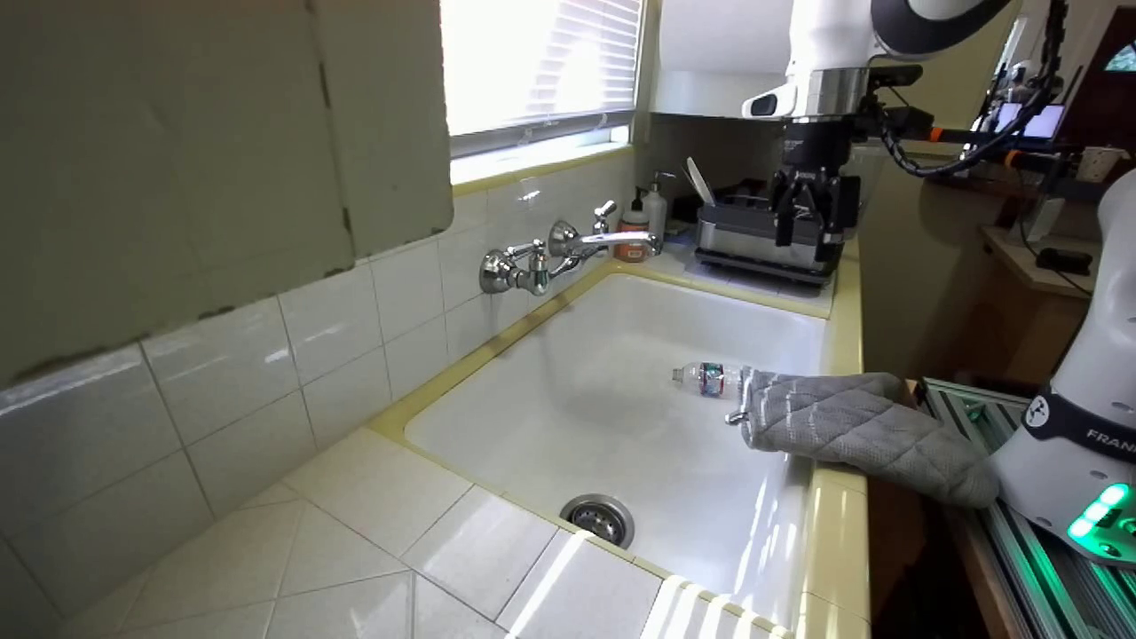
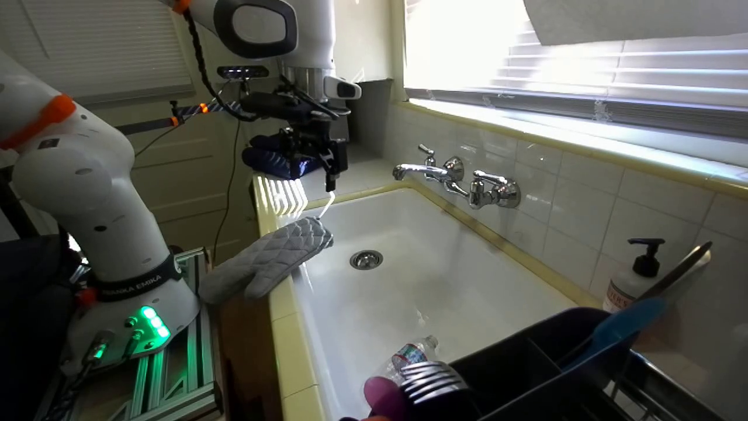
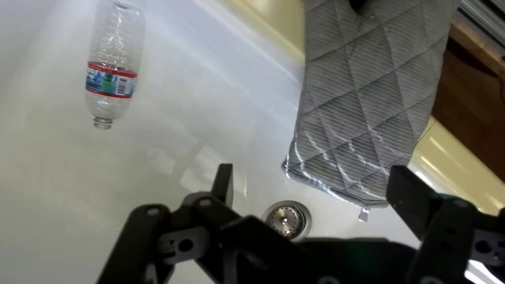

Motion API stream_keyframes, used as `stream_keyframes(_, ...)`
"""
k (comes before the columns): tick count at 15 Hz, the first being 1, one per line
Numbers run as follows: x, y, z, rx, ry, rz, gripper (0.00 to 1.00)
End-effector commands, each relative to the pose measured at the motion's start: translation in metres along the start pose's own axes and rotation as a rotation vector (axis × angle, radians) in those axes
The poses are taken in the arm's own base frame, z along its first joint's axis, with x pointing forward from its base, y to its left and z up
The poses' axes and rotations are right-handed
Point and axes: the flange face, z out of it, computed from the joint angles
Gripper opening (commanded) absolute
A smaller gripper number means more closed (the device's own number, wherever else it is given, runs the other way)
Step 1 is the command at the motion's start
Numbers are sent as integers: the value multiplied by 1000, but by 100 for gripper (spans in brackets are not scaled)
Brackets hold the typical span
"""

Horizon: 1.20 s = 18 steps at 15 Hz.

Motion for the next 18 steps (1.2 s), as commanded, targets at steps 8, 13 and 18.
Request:
stream_keyframes(8,2,0,-1,-2,0,-6,100)
stream_keyframes(13,7,-6,5,126,143,-86,100)
stream_keyframes(18,3,-4,11,280,295,-225,100)
